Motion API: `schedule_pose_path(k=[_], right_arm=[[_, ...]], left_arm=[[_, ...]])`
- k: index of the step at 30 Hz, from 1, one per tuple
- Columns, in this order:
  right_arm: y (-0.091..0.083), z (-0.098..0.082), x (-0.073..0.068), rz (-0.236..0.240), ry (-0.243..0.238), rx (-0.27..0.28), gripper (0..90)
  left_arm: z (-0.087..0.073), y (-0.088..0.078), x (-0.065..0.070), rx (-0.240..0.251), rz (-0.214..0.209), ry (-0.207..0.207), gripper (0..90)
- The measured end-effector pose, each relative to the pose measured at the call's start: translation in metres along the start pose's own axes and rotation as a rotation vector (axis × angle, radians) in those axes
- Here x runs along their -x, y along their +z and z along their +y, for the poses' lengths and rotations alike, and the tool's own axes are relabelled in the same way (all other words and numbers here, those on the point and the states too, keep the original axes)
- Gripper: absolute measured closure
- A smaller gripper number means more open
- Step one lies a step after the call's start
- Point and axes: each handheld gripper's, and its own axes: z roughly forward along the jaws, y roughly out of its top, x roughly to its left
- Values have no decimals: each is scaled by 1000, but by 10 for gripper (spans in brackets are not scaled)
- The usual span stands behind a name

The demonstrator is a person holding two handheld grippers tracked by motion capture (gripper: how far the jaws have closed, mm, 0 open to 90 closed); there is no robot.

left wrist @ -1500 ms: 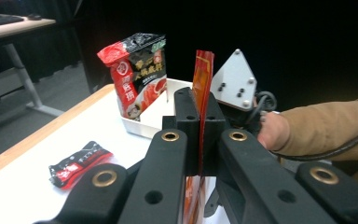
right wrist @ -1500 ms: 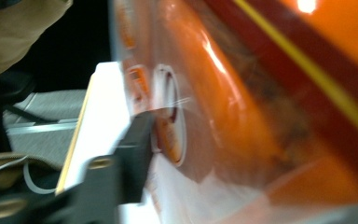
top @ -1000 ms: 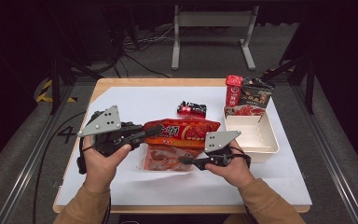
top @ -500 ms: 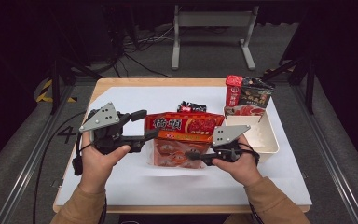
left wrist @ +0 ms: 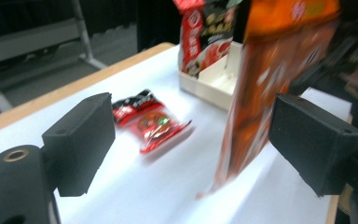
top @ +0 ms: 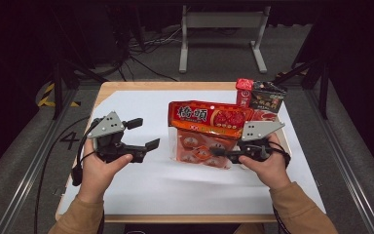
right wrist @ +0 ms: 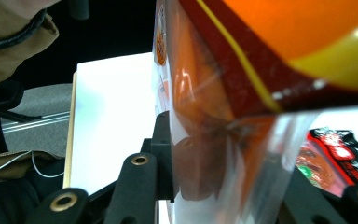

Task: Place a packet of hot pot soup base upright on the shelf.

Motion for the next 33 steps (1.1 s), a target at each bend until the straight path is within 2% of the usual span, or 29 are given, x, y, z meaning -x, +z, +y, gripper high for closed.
schedule_pose_path(k=[4,7,10,18,23,28,31,33], right_arm=[[-11,2,5,-29,21,8,703],[-17,3,9,-38,34,16,704],[-23,6,12,-42,45,17,704],[-39,13,23,-90,68,32,704],[-48,17,30,-102,88,54,704],[-56,21,38,-142,93,54,704],[-61,21,43,-161,99,52,704],[-62,21,45,-169,98,52,704]], left_arm=[[-6,1,-4,-17,15,8,145],[-15,1,-9,-43,28,-15,143],[-21,1,-13,-57,45,-19,142],[-35,3,-20,-101,71,-30,133],[-43,4,-24,-126,61,-38,126],[-49,5,-28,-142,59,-41,125],[-54,6,-32,-151,61,-62,122],[-56,7,-34,-159,61,-57,118]])
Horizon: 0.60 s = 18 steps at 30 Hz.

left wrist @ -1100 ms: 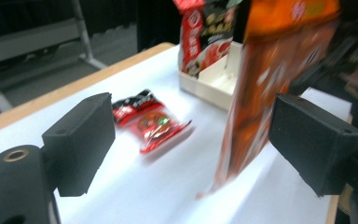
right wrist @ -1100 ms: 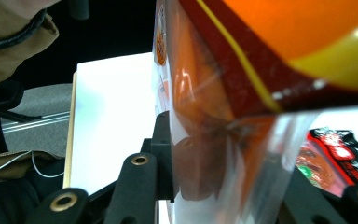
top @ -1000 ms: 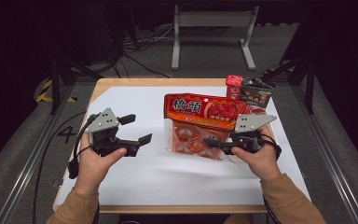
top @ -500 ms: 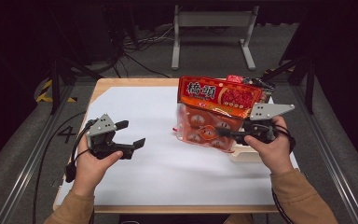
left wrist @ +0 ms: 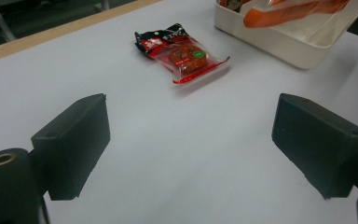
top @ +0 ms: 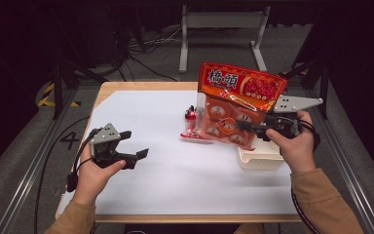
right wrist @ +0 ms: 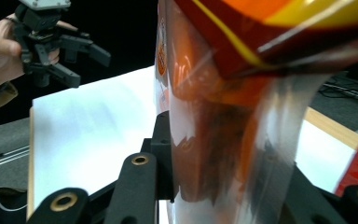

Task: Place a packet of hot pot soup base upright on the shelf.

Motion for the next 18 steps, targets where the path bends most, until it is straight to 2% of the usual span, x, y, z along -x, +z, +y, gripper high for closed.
schedule_pose_path(k=[6,13,18], right_arm=[[-8,0,10,-48,-2,-3,704],[-19,-6,22,-101,19,0,704],[-27,-9,30,-145,32,1,703]], left_arm=[[-11,8,-9,-50,12,3,104],[-20,9,-16,-62,24,-31,103],[-21,10,-18,-62,24,-34,103]])
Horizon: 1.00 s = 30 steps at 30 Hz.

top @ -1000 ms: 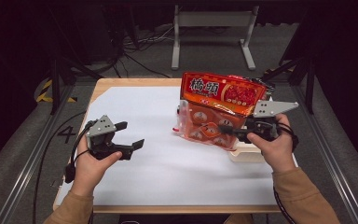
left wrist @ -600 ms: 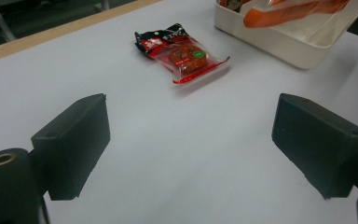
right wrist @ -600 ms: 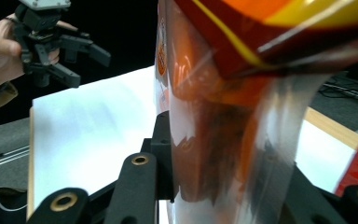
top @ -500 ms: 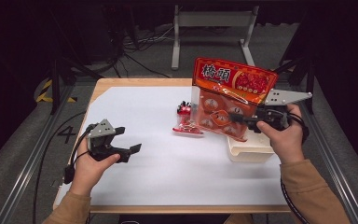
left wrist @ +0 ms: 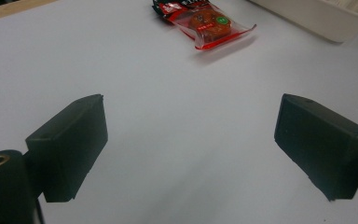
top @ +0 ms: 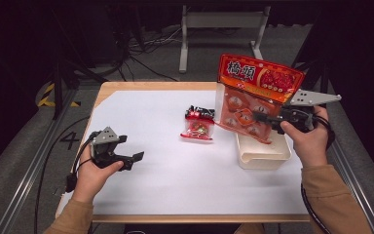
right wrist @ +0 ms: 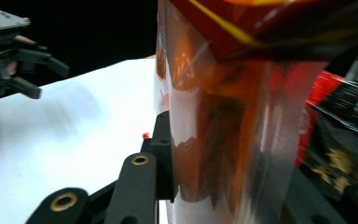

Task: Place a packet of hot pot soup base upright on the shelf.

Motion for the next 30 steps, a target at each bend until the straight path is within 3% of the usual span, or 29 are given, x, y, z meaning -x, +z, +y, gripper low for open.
schedule_pose_path(k=[11,18,30], right_arm=[[-13,-6,17,-72,25,8,704],[-16,-12,28,-109,67,20,704],[-19,-23,34,-160,73,17,704]], left_arm=[[-4,4,-4,-24,-8,5,73],[-6,5,-6,-28,-5,0,73],[-6,3,-9,-24,-14,-13,73]])
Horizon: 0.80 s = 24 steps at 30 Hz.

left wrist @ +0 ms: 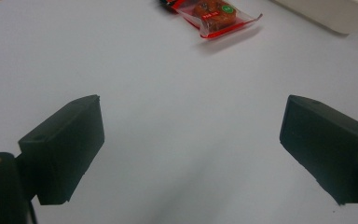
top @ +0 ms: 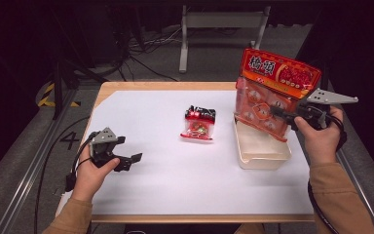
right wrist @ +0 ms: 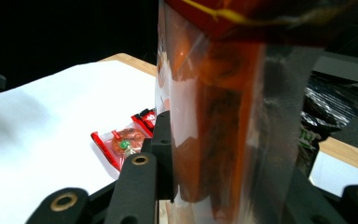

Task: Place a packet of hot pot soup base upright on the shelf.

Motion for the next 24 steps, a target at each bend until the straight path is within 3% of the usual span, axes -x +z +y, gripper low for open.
schedule_pose_path(k=[10,24], right_arm=[[4,-10,1,-28,-8,-9,704],[10,-28,2,-14,-6,-33,704]], left_arm=[[0,-3,-4,14,7,-6,73],[-1,-5,-3,17,2,-11,73]])
